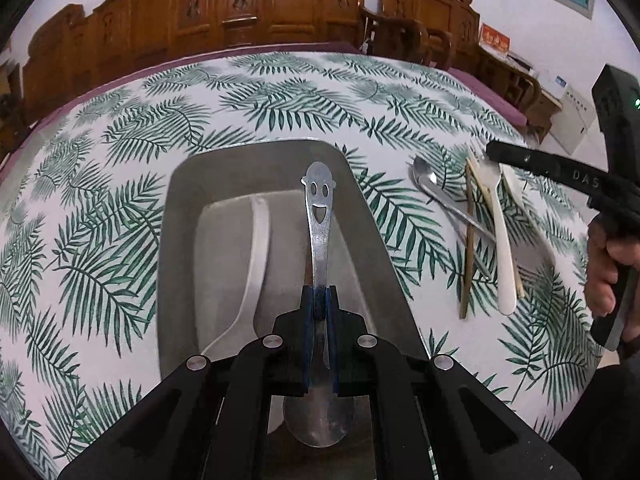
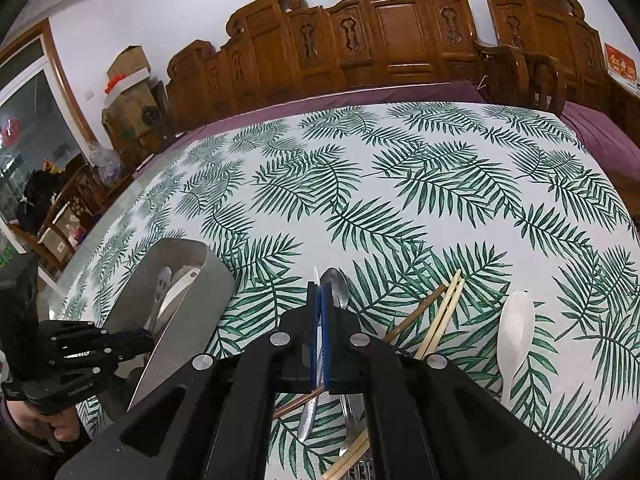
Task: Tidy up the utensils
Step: 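Lower the smiley-face spoon into the grey tray and open the left tool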
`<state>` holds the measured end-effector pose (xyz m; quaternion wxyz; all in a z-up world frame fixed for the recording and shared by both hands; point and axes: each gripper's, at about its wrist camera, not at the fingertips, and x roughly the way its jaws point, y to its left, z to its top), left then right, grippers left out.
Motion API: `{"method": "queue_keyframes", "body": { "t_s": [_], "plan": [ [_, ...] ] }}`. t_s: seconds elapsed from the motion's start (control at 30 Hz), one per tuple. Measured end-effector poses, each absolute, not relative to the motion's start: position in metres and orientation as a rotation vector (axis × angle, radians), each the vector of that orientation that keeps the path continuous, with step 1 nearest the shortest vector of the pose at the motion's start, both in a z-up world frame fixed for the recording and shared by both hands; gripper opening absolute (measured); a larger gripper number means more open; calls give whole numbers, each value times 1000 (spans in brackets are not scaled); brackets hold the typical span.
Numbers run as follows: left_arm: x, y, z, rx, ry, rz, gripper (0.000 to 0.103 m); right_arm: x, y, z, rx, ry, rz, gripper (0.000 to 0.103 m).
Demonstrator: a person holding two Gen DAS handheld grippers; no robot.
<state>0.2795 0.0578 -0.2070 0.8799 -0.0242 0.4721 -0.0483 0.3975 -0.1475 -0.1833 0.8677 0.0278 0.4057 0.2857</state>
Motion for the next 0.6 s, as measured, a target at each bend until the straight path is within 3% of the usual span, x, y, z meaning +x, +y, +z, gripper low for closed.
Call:
{"method": "queue_keyframes", "body": {
  "t_s": [0.3, 0.43, 0.6],
  "plan": [
    [281, 61, -204, -63, 982, -83, 7, 392, -142, -181, 50, 843, 610, 2],
    [275, 68, -190, -75, 944, -80, 15, 385, -138, -176, 51, 833, 624, 2],
    [266, 81, -169, -88, 882, -80, 15, 374, -123, -160, 52, 793, 651, 2]
  ]
}}
